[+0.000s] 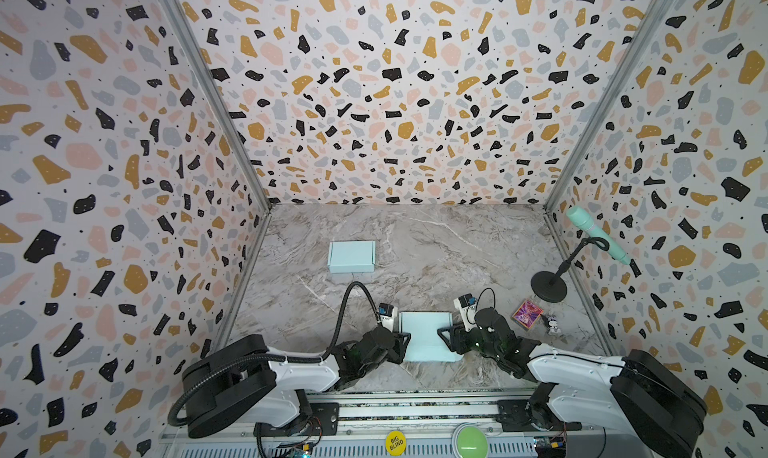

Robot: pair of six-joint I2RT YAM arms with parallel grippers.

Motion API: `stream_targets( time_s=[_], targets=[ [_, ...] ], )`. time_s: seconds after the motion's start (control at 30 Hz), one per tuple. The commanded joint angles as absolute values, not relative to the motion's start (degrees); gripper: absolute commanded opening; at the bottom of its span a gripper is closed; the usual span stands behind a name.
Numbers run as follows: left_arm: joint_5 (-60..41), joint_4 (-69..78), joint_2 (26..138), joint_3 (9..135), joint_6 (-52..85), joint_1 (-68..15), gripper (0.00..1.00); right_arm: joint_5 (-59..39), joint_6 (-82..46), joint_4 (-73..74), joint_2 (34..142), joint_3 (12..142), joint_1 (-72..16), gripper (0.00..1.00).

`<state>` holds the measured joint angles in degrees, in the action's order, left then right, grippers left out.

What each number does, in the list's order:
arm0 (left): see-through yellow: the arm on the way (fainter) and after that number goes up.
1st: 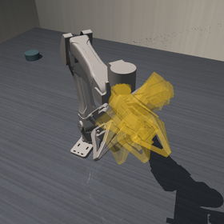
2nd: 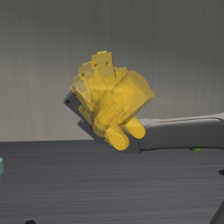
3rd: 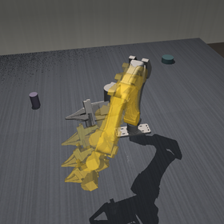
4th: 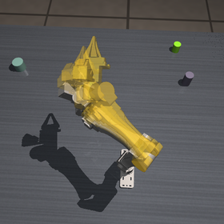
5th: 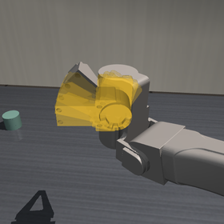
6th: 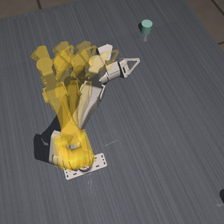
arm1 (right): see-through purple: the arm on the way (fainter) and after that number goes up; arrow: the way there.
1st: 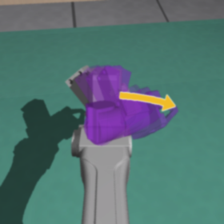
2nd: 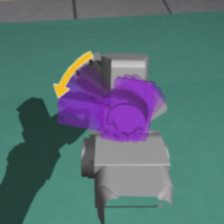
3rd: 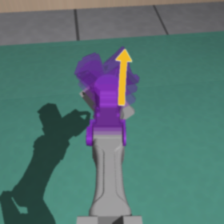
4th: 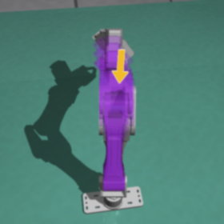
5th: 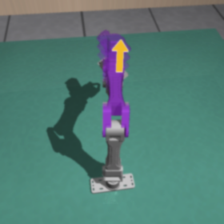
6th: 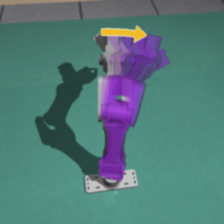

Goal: Fold the paper box

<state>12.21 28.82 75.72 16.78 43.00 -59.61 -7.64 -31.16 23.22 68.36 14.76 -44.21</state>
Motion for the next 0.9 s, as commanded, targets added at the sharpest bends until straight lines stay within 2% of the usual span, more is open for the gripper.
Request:
stream_targets(
  time_s=[0.0, 0.23, 0.53, 0.67, 0.87],
  targets=[
    [13.2, 28.3, 73.8, 15.5, 42.6, -57.7, 0.4, -10.4, -30.0, 27.1, 71.2, 17.9, -44.1, 0.59],
    [12.6, 26.0, 71.5, 15.0, 41.0, -54.8, 0.4, -10.3, -29.9, 27.7, 73.0, 19.4, -44.1, 0.6],
    [12.8, 25.0, 69.8, 14.0, 41.0, -54.0, 0.39, -6.0, -29.1, 20.9, 67.9, 19.7, -44.0, 0.78],
    [14.9, 21.3, 62.4, 13.3, 41.7, -54.0, 0.41, -5.2, -28.8, 16.8, 64.9, 19.9, -44.0, 0.81],
    [15.9, 8.7, 50.0, 14.9, 41.2, -54.3, 0.44, -4.2, -29.7, 9.4, 57.6, 19.6, -45.2, 0.81]
  ],
)
